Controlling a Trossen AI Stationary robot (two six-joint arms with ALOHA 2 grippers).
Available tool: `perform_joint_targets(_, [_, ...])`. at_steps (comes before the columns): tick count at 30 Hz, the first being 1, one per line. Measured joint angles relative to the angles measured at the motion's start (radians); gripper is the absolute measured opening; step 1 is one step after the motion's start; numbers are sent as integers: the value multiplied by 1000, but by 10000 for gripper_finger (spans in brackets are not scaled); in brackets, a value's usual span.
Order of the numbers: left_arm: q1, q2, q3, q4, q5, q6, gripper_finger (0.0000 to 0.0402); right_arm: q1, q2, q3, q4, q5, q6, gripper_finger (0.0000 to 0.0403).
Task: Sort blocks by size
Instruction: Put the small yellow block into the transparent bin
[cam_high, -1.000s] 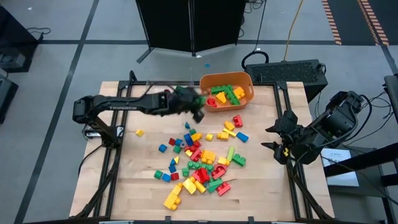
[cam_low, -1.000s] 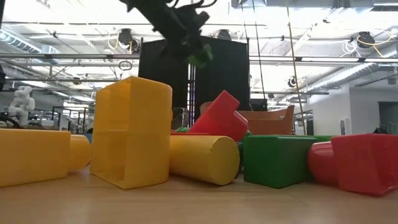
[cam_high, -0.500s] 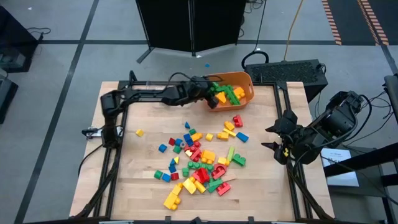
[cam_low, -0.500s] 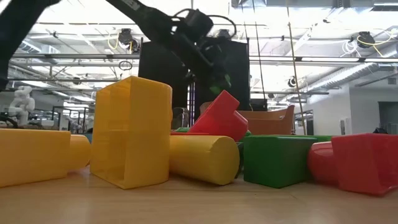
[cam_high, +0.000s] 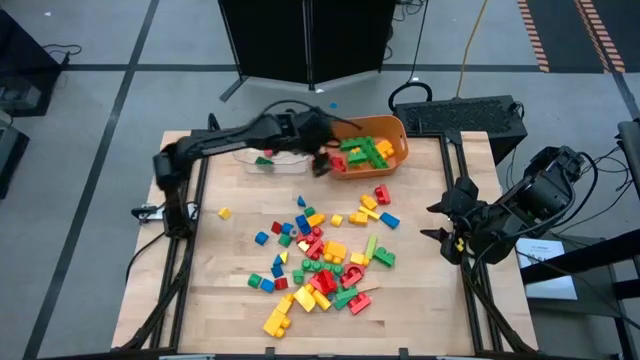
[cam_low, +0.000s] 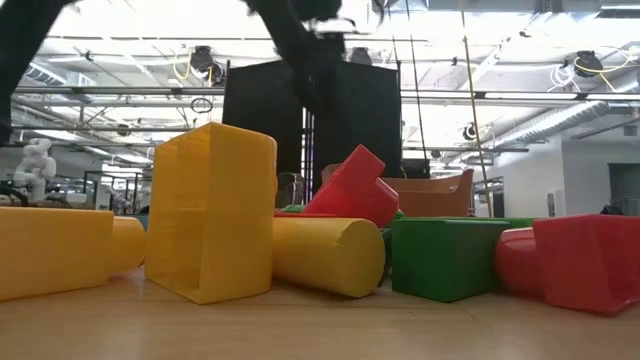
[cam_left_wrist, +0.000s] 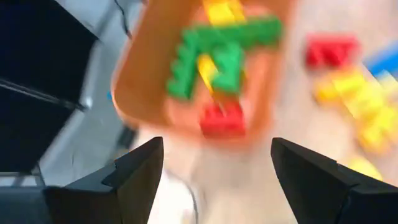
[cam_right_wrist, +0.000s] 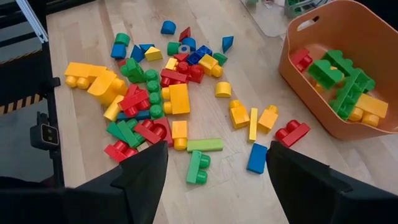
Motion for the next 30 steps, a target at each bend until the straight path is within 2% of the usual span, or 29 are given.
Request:
perform_joint_targets(3, [-16,-96,-38,-199,71,-39,300,0,0,0,0,7,-3,265])
perform_joint_targets(5, [-36,-167,-100,-263,55,-140,301,0,0,0,0,9,0,265])
perform_joint_targets(9, [-102,-341,-305,-352,-136,-482,301,0,5,0,6,28,1,265])
perform_joint_targets(11, [-148,-423,-412,-392,-191,-679,301,0,6,0,6,29,2,265])
perform_joint_targets(15, [-264,-534,-588,-482,-193,-1040,301,0,6,0,6,29,2,265])
perform_joint_targets(19, [-374,-569,-708,-564,-172,-1277,301,0,6,0,6,30,2,265])
perform_joint_targets(24, [-449,-567,-844,-487,-101,-1318,301,0,6,0,6,30,2,265])
perform_joint_targets(30, [-458,-564,-1014,-357,-26,-1308,301,0,6,0,6,31,2,265])
